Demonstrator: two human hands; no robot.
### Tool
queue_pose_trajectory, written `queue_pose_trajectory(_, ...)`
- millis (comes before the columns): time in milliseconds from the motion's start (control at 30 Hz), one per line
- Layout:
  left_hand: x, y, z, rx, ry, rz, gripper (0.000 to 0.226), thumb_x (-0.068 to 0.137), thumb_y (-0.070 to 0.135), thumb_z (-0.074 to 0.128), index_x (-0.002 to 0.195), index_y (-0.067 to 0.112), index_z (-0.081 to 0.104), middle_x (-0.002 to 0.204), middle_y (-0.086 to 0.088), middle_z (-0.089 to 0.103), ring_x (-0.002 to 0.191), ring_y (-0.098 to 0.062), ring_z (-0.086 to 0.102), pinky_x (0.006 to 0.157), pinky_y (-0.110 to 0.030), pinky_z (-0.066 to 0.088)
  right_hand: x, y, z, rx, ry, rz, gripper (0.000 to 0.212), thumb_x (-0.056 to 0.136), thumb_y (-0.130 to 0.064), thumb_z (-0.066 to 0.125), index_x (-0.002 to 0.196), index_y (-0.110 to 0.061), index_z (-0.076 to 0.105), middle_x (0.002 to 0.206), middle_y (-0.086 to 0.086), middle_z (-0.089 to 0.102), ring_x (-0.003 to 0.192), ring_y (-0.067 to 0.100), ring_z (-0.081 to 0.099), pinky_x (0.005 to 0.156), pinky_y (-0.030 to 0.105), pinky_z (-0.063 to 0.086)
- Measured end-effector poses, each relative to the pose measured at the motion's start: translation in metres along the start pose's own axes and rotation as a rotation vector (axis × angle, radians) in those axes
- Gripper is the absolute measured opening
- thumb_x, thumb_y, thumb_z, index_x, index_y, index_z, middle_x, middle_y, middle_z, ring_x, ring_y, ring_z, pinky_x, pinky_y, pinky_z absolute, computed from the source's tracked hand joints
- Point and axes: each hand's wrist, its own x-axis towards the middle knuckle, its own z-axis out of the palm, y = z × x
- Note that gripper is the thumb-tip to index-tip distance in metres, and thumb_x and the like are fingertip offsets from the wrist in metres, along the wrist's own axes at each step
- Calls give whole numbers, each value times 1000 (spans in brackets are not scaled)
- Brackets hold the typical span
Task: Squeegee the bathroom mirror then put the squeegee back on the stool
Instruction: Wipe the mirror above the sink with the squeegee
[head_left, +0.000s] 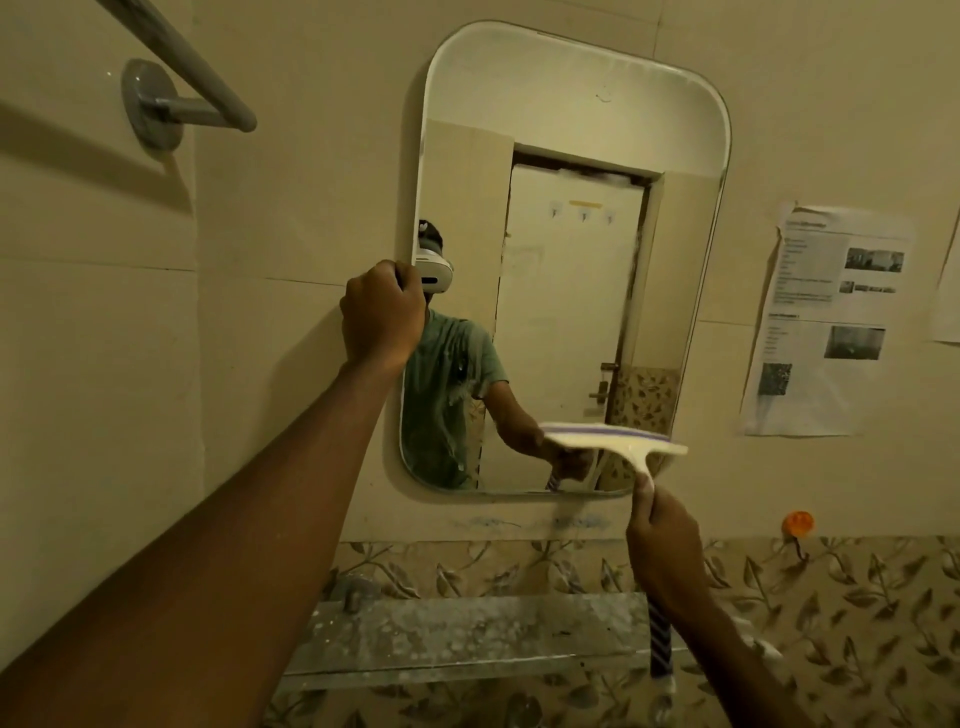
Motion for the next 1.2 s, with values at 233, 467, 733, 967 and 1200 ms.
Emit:
queue_pose_trajectory(233, -2, 3, -3, -2, -8, 0, 40, 100, 28, 38, 96, 1, 67, 95, -19, 71, 88, -32, 68, 68, -29, 46, 24, -16, -31, 24, -41, -21, 43, 103, -37, 31, 70, -20, 51, 60, 2, 54, 49, 15, 48, 48, 30, 43)
queue_pose_trajectory(467, -2, 4, -5, 23, -8, 4, 40, 100, 28, 38, 99, 0, 67, 100, -20, 71, 93, -34, 66, 74, -35, 50, 36, -18, -26, 68, 10, -43, 37, 105, -33, 30, 74, -25, 49, 61, 1, 55, 49, 15, 51, 45, 30, 44)
queue_pose_trajectory(733, -4, 6, -6, 16, -15, 17, 39, 101, 27, 38, 105, 0, 67, 106, -19, 71, 99, -31, 67, 71, -25, 41, -36, 30, 0, -58, -65, 59, 40, 104, -30, 33, 70, -16, 48, 52, 1, 47, 46, 14, 43, 45, 29, 32)
queue_pose_trajectory(967, -4, 6, -9, 15, -37, 22, 40, 100, 28, 39, 104, 0, 66, 107, -20, 70, 101, -34, 65, 77, -28, 44, -21, 4, -19, -25, -8, 17, 43, 103, -34, 33, 64, -20, 47, 53, 0, 48, 46, 15, 44, 44, 27, 32)
queue_pose_trajectory(1200, -2, 4, -14, -26, -90, -12, 39, 98, 29, 41, 97, 0, 67, 100, -21, 70, 95, -36, 64, 75, -32, 44, 80, -102, -43, 94, 60, -165, 48, 105, -34, 30, 65, -18, 51, 57, 1, 50, 46, 14, 46, 46, 26, 41)
